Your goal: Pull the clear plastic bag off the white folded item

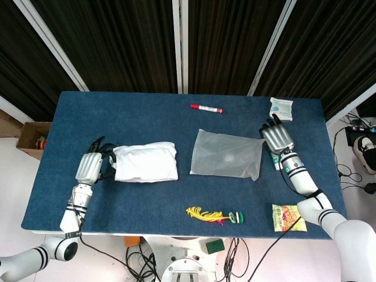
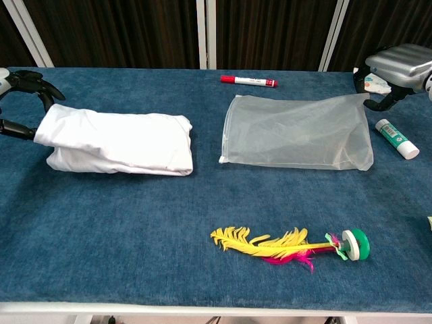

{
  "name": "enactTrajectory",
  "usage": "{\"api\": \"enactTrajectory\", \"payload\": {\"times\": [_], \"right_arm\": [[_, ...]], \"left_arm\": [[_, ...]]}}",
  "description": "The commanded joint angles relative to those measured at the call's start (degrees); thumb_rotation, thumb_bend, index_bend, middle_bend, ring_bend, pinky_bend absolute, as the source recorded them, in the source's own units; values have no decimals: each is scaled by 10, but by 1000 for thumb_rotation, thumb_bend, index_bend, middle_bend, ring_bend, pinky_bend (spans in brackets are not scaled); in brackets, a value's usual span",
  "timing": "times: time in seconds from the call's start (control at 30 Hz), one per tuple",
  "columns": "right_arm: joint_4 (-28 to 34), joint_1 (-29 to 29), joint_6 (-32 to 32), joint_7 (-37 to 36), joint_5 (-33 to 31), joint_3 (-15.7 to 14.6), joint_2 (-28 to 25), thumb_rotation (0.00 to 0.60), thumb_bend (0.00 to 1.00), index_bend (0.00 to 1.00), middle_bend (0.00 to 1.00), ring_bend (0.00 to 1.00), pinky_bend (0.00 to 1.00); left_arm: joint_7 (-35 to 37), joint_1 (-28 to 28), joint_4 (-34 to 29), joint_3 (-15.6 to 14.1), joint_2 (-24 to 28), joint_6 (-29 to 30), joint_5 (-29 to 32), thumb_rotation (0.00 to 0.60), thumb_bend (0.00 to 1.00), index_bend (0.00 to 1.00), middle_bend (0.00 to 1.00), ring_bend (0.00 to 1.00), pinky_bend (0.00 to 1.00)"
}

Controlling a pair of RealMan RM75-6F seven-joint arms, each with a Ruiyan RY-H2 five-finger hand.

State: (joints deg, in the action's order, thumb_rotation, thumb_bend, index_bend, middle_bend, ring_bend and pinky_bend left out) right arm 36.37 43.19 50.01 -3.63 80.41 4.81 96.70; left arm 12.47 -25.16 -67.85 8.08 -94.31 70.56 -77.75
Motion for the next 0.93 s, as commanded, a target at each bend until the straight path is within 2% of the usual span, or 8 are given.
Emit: {"api": "enactTrajectory", "payload": {"times": [0.03, 0.13, 0.27, 0.37, 0.47, 0.53, 0.7, 0.93], "right_arm": [[77, -12, -22, 27, -37, 21, -38, 600, 233, 33, 108, 2, 0], [173, -34, -12, 38, -60, 32, -87, 600, 172, 0, 15, 0, 0], [289, -70, 24, 34, -71, 37, -163, 600, 173, 0, 2, 0, 0], [352, -109, 90, 3, -58, 40, -208, 600, 180, 0, 59, 0, 0], [395, -152, 158, -34, -36, 37, -250, 600, 236, 16, 162, 6, 21], [420, -181, 200, -48, -21, 31, -278, 600, 279, 55, 196, 22, 46], [475, -246, 277, -64, 2, 10, -333, 600, 299, 76, 205, 31, 65], [508, -307, 340, -77, 25, -15, -354, 600, 298, 76, 204, 30, 65]], "left_arm": [[-23, 1, -33, -4, 22, -13, 5, 600, 320, 292, 158, 29, 94], [-51, 7, -68, -5, 49, -7, 6, 600, 227, 148, 111, 14, 91], [-92, 25, -125, -5, 101, 16, 10, 600, 193, 135, 105, 12, 92], [-134, 47, -165, -3, 148, 47, 19, 600, 192, 142, 105, 13, 93], [-164, 75, -195, -4, 192, 83, 26, 600, 192, 178, 110, 13, 93], [-176, 97, -207, -7, 219, 110, 27, 600, 192, 189, 111, 13, 92], [-175, 149, -234, -25, 269, 164, 19, 600, 193, 200, 112, 13, 91], [-162, 209, -271, -60, 295, 225, -20, 600, 193, 205, 118, 13, 91]]}}
